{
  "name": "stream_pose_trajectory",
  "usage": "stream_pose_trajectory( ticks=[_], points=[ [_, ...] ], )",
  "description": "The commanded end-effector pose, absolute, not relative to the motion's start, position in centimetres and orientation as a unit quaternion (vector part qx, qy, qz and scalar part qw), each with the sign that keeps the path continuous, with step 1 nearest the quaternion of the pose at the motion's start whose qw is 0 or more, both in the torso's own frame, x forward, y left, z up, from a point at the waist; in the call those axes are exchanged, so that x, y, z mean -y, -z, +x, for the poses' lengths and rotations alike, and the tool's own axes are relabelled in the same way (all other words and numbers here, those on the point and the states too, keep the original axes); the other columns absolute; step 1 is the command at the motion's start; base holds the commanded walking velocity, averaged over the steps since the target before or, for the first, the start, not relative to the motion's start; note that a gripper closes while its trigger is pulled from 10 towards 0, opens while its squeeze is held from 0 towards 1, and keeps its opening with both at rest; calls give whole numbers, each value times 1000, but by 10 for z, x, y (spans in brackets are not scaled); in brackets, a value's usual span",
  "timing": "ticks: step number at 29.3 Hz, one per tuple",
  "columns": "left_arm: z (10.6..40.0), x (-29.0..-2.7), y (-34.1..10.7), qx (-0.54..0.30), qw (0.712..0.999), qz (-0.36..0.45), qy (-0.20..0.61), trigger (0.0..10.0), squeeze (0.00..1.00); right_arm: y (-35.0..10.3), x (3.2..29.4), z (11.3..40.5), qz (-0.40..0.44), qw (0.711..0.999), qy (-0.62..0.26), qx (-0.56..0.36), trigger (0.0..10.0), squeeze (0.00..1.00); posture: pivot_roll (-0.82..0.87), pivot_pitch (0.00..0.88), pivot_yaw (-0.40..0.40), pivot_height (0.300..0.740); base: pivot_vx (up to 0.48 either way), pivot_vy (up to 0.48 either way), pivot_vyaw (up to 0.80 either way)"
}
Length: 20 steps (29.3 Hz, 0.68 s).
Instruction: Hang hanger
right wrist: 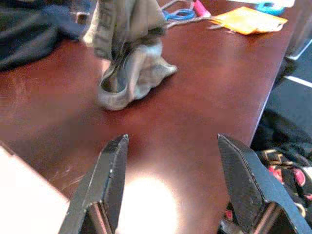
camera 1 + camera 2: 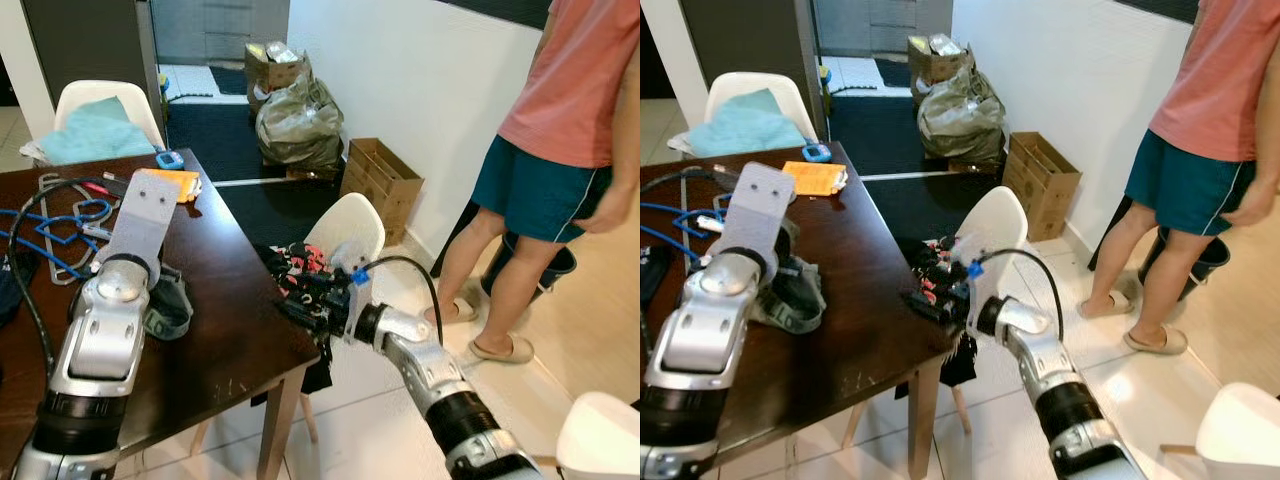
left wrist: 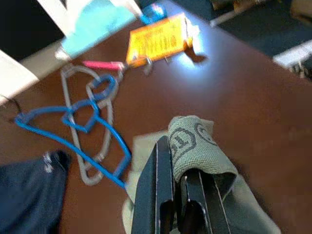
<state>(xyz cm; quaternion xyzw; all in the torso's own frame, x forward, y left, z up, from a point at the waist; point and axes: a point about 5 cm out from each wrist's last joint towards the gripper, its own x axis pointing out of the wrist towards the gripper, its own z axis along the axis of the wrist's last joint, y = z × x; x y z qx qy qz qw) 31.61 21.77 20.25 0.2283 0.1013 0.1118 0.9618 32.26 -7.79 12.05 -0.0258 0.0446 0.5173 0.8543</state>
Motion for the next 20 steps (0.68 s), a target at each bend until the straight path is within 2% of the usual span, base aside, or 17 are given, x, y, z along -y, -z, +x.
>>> stream_pose_trajectory(
  ticks=[1,4,6,7,13,14,15,16,19,20],
  points=[
    [314,-220,-194,-130,959,228,-104,10000,0,-122,81,318,-26,841,-539,-53,10000,0,73,0,-133,740,0,0,0],
    [312,-219,-192,-147,963,204,-96,10000,0,-121,84,311,-30,819,-569,-66,10000,0,72,0,-130,740,0,0,0],
    [312,-219,-192,-147,963,204,-96,10000,0,-121,84,311,-30,819,-569,-66,10000,0,72,0,-130,740,0,0,0],
    [313,-216,-193,-151,966,191,-91,10000,1000,-121,83,309,-31,813,-577,-69,10000,0,72,0,-129,740,0,0,0],
    [313,-213,-202,-143,971,173,-86,10000,1000,-122,80,306,-31,805,-588,-75,10000,0,75,0,-125,740,0,0,0],
    [315,-204,-214,-118,978,161,-59,10000,749,-123,80,306,-32,803,-590,-77,10000,0,76,0,-127,740,0,0,0],
    [315,-204,-214,-118,978,161,-59,10000,749,-123,80,306,-32,803,-590,-77,10000,0,76,0,-127,740,0,0,0],
    [316,-189,-228,-78,988,135,-5,10000,0,-123,80,305,-34,800,-593,-79,10000,0,76,0,-127,740,0,0,0],
    [315,-178,-238,-50,991,119,34,10000,0,-124,81,305,-35,799,-595,-80,10000,0,76,0,-127,740,0,0,0],
    [312,-156,-259,-5,993,63,103,10000,0,-124,81,303,-42,792,-603,-88,10000,0,73,0,-124,740,0,0,0]
  ],
)
